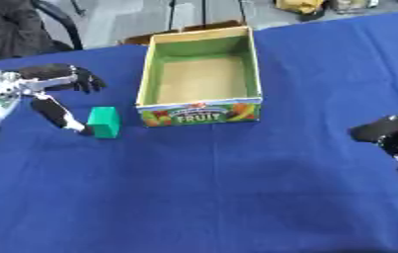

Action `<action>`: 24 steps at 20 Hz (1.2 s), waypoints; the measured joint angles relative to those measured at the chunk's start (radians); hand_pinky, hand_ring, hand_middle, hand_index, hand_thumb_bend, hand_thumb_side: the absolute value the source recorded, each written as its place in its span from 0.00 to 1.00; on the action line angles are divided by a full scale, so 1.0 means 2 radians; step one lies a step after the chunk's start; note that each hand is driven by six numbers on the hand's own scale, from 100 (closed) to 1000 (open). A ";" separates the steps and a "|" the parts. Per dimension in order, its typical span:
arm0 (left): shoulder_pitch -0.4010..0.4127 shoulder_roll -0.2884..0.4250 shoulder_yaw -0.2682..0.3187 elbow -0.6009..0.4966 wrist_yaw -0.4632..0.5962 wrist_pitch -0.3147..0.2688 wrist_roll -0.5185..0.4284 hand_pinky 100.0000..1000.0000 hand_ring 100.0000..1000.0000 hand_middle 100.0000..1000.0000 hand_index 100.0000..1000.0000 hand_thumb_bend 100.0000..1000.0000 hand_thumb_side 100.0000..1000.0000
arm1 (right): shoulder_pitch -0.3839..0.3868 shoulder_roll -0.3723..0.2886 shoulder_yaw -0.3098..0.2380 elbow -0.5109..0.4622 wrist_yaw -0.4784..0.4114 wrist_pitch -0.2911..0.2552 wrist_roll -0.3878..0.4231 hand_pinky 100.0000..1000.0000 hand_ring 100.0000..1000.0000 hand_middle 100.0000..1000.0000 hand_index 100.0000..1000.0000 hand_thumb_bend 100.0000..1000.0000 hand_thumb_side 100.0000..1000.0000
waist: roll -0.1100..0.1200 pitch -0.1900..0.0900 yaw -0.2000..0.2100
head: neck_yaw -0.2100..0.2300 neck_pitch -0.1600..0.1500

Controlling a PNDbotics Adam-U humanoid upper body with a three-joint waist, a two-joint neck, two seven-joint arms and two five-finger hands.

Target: Pick up objects on the table and place them in the box.

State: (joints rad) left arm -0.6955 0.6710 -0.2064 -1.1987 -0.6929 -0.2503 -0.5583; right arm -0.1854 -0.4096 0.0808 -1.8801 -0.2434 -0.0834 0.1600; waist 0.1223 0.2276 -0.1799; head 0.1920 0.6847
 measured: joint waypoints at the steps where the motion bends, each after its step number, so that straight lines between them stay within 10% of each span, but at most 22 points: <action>1: 0.000 -0.004 0.000 0.005 -0.009 -0.003 0.003 0.71 0.69 0.71 0.88 0.65 0.29 | 0.000 0.000 0.000 0.000 0.000 0.000 0.000 0.72 0.66 0.46 0.50 0.00 0.86 | 0.000 0.000 0.000 | 0.000 0.000; 11: 0.000 -0.029 0.004 0.038 -0.068 -0.028 0.057 0.69 0.64 0.65 0.83 0.60 0.26 | -0.003 0.000 0.000 0.000 0.000 0.000 0.001 0.72 0.66 0.46 0.50 0.00 0.86 | 0.003 0.002 -0.003 | 0.001 0.000; 17: -0.001 -0.039 0.004 0.048 -0.081 -0.030 0.062 0.46 0.47 0.50 0.70 0.57 0.25 | -0.004 0.000 0.000 0.000 0.000 0.000 0.001 0.72 0.66 0.46 0.50 0.00 0.86 | 0.003 0.003 -0.006 | 0.003 0.000; 24: -0.004 -0.043 0.006 0.049 -0.092 -0.013 0.084 0.07 0.13 0.13 0.32 0.54 0.22 | -0.004 0.000 0.000 0.000 0.000 0.000 0.001 0.72 0.66 0.46 0.50 0.00 0.86 | 0.003 0.003 -0.006 | 0.003 0.000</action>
State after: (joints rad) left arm -0.7042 0.5846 -0.1944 -1.0998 -0.8777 -0.2761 -0.3895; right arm -0.1934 -0.4096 0.0812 -1.8801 -0.2434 -0.0829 0.1624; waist 0.1281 0.2338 -0.1915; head 0.1972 0.6844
